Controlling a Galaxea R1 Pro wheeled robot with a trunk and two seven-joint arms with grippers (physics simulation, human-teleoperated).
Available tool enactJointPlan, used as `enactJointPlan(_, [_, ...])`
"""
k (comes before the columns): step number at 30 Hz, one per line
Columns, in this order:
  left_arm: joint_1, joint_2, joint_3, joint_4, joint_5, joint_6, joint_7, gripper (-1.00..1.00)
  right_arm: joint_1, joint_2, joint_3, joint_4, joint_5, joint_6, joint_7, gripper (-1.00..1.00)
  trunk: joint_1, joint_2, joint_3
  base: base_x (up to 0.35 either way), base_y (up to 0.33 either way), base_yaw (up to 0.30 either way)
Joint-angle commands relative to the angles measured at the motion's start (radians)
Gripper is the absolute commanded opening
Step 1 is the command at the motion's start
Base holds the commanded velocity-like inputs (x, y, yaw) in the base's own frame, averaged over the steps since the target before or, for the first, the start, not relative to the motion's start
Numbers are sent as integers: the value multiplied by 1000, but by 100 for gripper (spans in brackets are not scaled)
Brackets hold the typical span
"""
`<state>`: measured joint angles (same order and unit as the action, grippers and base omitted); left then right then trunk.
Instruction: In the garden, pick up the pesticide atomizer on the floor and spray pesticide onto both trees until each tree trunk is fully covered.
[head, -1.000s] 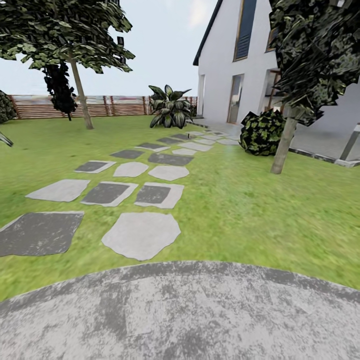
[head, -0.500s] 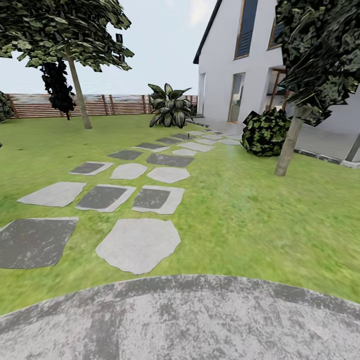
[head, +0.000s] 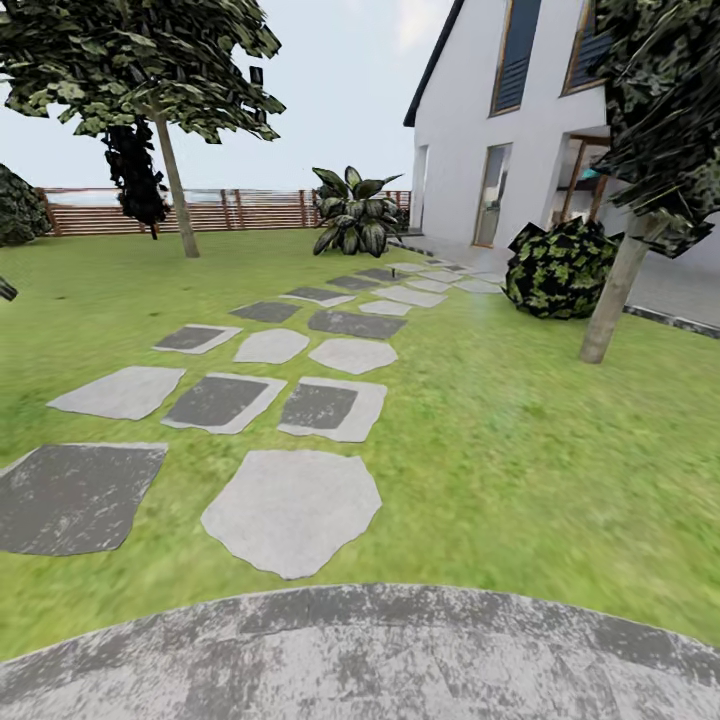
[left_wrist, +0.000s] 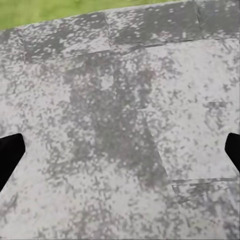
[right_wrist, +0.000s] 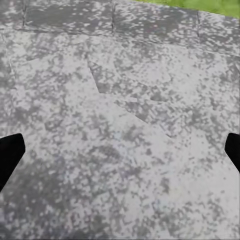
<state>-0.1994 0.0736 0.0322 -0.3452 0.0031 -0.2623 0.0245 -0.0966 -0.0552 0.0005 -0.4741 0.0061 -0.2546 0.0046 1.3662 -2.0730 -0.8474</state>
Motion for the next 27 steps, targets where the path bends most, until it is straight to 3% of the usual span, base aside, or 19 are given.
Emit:
enactJointPlan(1, [0, 0, 0, 0, 0, 0, 0, 100, 0, 0, 0, 0, 0, 0, 0, 100, 0, 0, -1, 308, 202, 220])
enactJointPlan(14, [0, 1, 0, 0, 0, 0, 0, 100, 0, 0, 0, -1, 0, 0, 0, 100, 0, 0, -14, 309, 176, 193])
enactJointPlan(27, [0, 1, 0, 2, 0, 0, 0, 100, 0, 0, -1, 0, -2, 0, 0, 100, 0, 0, -35, 318, 124, -19])
